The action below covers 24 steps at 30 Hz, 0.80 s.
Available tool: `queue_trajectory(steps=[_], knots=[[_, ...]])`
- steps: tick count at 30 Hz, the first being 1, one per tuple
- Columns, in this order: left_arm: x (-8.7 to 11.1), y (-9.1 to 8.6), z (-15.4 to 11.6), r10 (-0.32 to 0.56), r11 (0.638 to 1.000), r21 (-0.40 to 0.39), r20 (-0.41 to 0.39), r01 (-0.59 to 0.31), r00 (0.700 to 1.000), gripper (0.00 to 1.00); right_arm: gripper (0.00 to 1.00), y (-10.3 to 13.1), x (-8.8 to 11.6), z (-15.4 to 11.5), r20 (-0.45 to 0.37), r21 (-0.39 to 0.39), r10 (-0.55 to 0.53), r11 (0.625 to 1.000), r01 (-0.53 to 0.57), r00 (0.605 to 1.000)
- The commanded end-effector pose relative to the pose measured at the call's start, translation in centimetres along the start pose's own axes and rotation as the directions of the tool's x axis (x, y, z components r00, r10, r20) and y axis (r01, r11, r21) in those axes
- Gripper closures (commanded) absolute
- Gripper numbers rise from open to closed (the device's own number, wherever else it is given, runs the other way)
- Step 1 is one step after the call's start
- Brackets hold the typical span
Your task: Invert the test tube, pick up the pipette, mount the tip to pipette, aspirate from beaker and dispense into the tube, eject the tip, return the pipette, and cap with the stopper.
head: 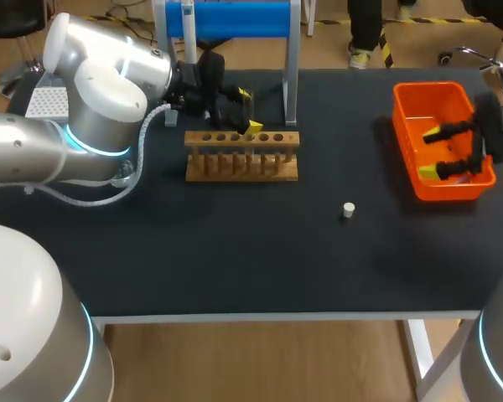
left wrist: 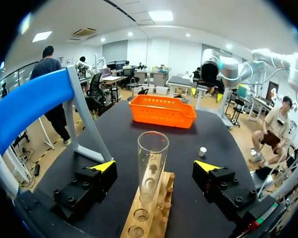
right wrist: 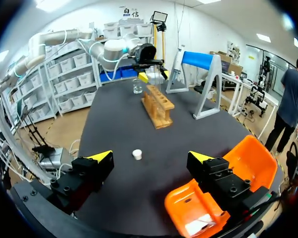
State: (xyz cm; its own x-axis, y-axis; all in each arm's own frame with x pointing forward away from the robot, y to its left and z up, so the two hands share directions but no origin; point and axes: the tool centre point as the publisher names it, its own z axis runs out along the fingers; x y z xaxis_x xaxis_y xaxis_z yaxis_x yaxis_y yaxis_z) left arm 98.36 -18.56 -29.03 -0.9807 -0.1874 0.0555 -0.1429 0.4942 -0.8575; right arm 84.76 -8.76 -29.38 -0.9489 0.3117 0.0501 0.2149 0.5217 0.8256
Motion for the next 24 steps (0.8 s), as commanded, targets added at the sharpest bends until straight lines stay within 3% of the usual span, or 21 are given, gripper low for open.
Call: queue_trajectory(steps=[1, 9, 24], knots=[[0.0, 0.0, 0.0, 0.0, 1.0, -0.001, -0.001, 0.0, 1.0, 0.0, 0.0, -1.7, 4.5, 0.8, 0.08, 0.003, -0.001, 1.0, 0.001, 0.997], [0.0, 0.0, 0.0, 0.0, 1.0, -0.001, -0.001, 0.0, 1.0, 0.0, 0.0, -3.7, 5.2, 4.6, 0.104, 0.111, 0.001, 0.994, -0.012, 0.995], [0.0, 0.0, 0.0, 0.0, 1.0, -0.001, -0.001, 0.0, 1.0, 0.0, 0.0, -4.1, 4.1, 9.8, 0.107, 0.148, -0.011, 0.989, -0.005, 0.994]])
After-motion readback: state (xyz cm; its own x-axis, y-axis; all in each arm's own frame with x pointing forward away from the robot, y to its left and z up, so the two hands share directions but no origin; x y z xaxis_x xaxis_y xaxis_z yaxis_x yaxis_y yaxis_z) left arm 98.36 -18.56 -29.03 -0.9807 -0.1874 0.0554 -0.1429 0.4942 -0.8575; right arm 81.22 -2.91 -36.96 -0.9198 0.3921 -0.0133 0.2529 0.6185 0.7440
